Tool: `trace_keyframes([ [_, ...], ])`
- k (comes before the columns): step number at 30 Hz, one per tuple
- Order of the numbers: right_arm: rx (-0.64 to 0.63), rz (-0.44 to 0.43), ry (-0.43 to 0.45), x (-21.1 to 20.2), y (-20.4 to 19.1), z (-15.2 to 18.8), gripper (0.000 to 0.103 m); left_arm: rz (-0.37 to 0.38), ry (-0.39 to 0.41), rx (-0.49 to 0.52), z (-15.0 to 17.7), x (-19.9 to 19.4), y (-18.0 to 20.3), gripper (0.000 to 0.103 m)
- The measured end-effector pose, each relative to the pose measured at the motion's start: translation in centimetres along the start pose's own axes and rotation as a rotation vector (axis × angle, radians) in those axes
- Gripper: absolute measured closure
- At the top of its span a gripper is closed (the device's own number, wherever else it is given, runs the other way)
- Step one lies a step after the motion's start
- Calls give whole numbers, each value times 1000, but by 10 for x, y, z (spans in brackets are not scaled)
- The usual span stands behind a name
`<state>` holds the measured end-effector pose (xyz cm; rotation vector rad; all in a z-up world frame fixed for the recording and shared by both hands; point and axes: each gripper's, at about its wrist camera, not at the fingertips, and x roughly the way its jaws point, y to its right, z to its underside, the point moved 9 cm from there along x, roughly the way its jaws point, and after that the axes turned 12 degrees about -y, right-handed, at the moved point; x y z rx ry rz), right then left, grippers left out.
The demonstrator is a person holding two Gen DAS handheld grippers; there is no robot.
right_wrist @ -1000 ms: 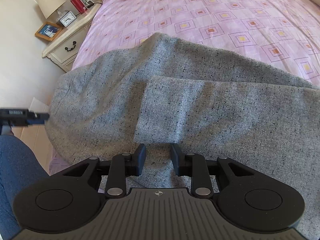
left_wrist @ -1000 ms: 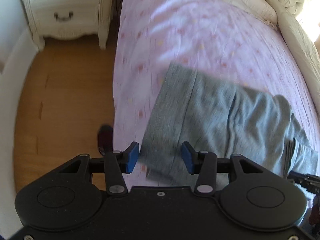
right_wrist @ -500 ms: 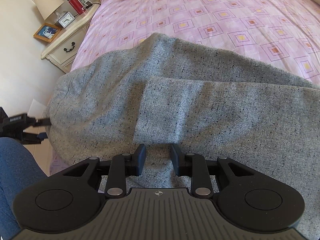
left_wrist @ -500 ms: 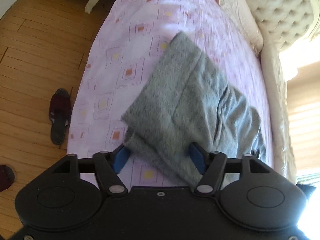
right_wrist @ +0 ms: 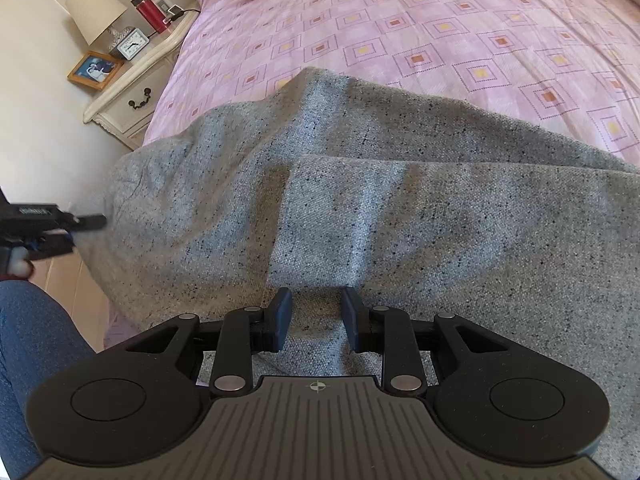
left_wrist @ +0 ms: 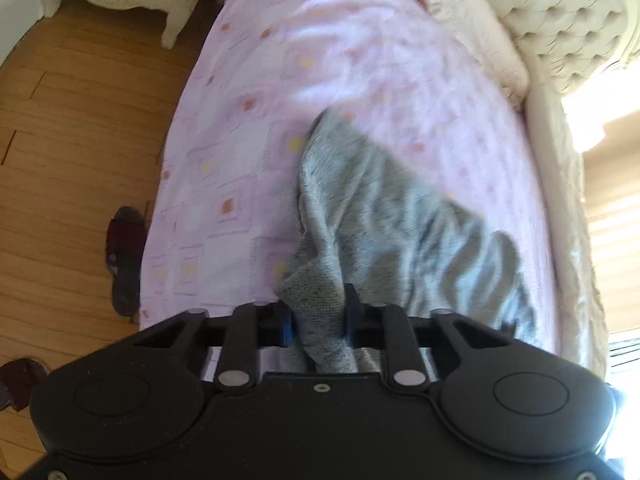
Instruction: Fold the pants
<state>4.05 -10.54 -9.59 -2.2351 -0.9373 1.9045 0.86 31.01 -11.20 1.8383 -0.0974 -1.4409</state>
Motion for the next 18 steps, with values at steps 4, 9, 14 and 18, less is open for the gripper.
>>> trace_keyframes([
  [4,15,-4,53,-10,1,-3,76,-31,46,79,-2,-25,32,80],
  [9,7,5,97,-12,2,-4,77,-110,107,233,1,-48,90,81],
  [14,-21,22,36,-2,2,-2,77,-135,156,377,13,-61,151,82],
  [18,70,-39,35,-5,11,-4,78,-130,197,504,29,-67,209,83],
])
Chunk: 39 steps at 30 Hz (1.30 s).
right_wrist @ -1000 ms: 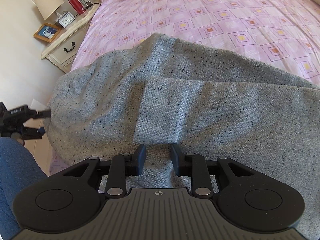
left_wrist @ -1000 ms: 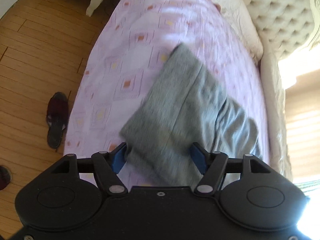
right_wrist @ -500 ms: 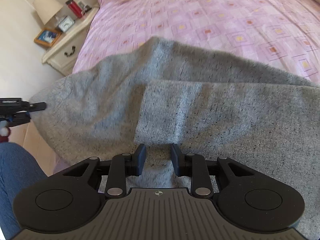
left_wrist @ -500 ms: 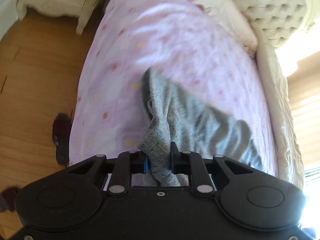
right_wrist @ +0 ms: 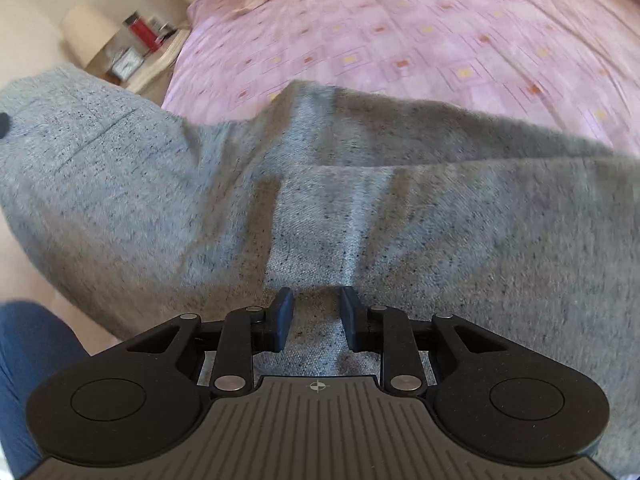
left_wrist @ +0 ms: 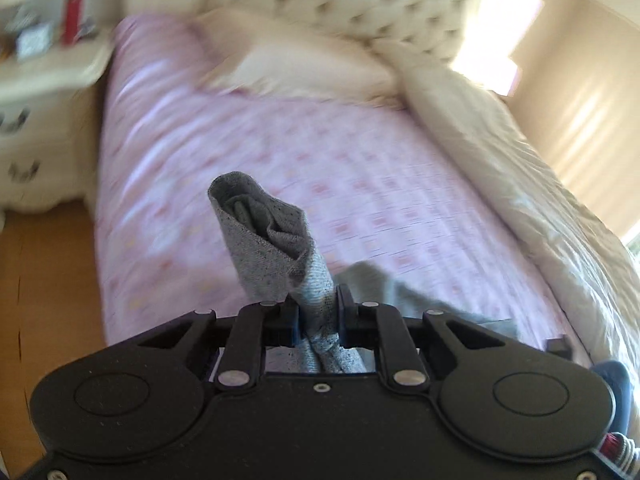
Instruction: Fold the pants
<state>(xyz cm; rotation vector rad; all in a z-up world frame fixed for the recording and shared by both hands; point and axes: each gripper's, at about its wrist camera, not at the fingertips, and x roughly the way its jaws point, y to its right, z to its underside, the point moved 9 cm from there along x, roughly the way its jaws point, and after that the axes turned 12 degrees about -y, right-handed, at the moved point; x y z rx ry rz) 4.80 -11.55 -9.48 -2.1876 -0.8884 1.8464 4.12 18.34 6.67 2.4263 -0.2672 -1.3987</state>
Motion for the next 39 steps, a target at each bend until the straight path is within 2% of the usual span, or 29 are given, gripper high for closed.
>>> trace_keyframes([
  [2,23,1,14,-4,4,-1,78,24,13,57,-7,-2,31,86],
  [3,34,5,24,-7,6,-1,78,47,17,84,-10,-1,47,99],
  [5,61,3,45,-11,11,-2,78,92,5,131,-14,6,82,97],
  [9,120,-9,74,-19,26,0,78,119,-47,226,-9,41,135,96],
  [13,171,-15,88,-20,36,0,78,197,-114,188,0,62,148,96],
  [17,184,-11,97,-20,37,-3,78,225,-113,136,-5,56,144,96],
  [19,182,-6,96,-22,39,-2,78,196,-90,129,-11,47,139,94],
  [21,207,15,121,-28,44,-2,78,139,-78,125,-19,46,131,84],
  [23,274,45,201,-44,58,-5,78,67,-64,121,-19,43,114,73],
  [25,334,71,305,-65,70,-9,77,-14,-71,121,-13,45,95,71],
  [27,351,39,406,-85,73,-12,77,-78,-85,119,-5,51,78,71],
  [28,335,5,425,-91,68,-14,77,-96,-92,105,-1,55,70,71],
  [30,277,-72,395,-90,54,-15,77,-124,-108,66,5,66,55,70],
  [33,206,-143,296,-73,32,-8,77,-181,-132,-3,7,84,32,70],
  [37,152,-145,198,-45,11,8,75,-188,-185,-39,18,103,14,70],
  [39,137,-149,178,-36,3,12,63,-169,-223,-49,27,109,9,70],
])
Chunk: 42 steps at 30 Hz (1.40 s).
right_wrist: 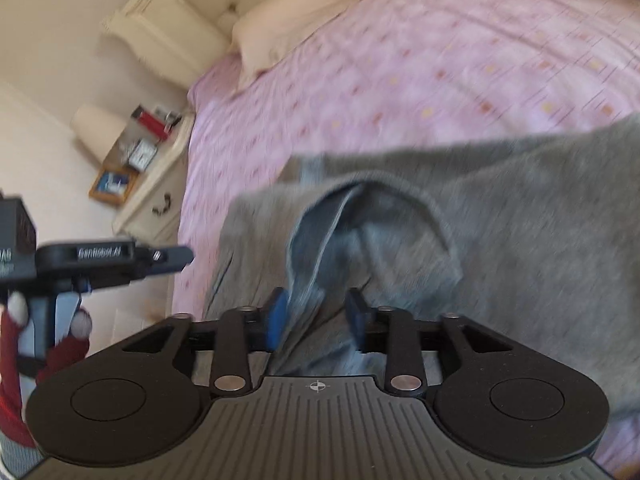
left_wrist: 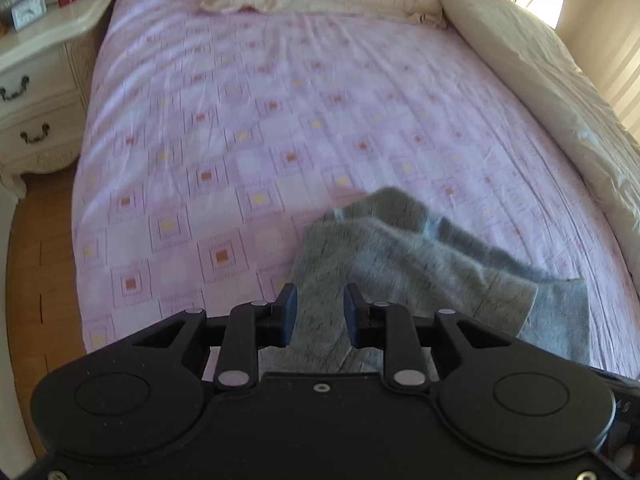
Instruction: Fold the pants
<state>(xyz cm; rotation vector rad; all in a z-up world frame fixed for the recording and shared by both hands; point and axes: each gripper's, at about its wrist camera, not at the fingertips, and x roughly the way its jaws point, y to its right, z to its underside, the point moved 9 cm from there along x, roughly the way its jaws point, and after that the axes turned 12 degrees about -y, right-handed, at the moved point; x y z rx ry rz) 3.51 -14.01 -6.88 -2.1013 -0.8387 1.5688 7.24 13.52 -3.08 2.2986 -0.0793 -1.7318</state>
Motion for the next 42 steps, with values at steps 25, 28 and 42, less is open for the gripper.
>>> trace_keyframes([
  [25,-269,263,-3,-26,3,-89,97,117,30,1,0,-5,9,70],
  [28,-235,320,-72,-4,26,-78,96,88,-2,56,4,1,20,70],
  [42,6,164,-125,-5,61,-69,39,71,-98,169,22,26,48,57],
])
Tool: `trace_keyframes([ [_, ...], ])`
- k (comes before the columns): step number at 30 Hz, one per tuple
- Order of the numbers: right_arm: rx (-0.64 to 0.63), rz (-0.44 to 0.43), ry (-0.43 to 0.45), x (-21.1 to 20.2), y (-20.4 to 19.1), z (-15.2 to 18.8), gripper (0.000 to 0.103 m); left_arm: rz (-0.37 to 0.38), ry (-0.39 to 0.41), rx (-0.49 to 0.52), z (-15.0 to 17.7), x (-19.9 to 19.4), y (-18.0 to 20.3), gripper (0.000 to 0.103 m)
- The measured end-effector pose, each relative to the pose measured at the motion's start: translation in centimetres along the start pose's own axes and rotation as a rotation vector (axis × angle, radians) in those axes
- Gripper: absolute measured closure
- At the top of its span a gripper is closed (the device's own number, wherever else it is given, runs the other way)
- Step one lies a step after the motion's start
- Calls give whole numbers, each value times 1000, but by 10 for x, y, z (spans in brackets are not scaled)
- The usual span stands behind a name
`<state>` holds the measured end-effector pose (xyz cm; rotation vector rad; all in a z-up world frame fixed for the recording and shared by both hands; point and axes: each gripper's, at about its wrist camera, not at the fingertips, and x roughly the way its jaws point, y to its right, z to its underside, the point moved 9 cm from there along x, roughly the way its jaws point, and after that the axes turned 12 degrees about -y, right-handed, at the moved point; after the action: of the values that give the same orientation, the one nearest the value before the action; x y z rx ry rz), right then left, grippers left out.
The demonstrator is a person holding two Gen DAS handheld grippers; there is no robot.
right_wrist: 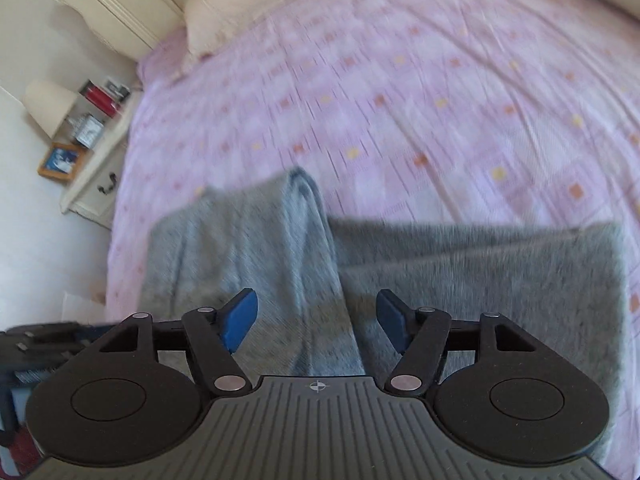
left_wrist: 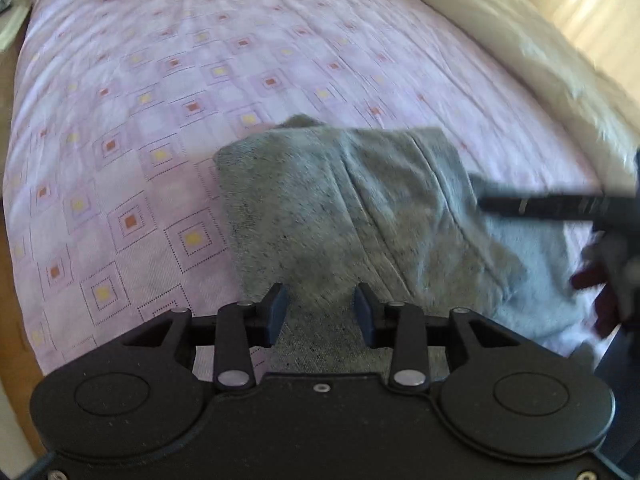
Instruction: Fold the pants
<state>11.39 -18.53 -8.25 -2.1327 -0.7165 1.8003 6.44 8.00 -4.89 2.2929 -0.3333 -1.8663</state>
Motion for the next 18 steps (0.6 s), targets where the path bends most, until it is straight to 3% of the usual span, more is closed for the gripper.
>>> trace_keyframes([
  [7,-44,-34,-40,13,-21,7,33,124,33,-199,-9,-4,-33,57],
  [8,-58,-23,-45,14,-23,7,38,129,34,-215,-10,-4,-36,57],
  [9,-84,-25,-53,14,-28,8,66,131,34,-229,-11,-3,-39,57],
  [10,-99,-48,-61,14,-33,9,77,133,34,-239,-11,-2,-41,57],
  [12,-135,-28,-38,8,-42,11,86,135,34,-251,-11,-1,-43,57],
  [14,-199,-14,12,-9,-58,11,87,129,42,-261,-11,-3,-45,57],
  [18,-203,-148,137,-68,-90,3,89,125,96,-246,-10,-17,-42,58],
])
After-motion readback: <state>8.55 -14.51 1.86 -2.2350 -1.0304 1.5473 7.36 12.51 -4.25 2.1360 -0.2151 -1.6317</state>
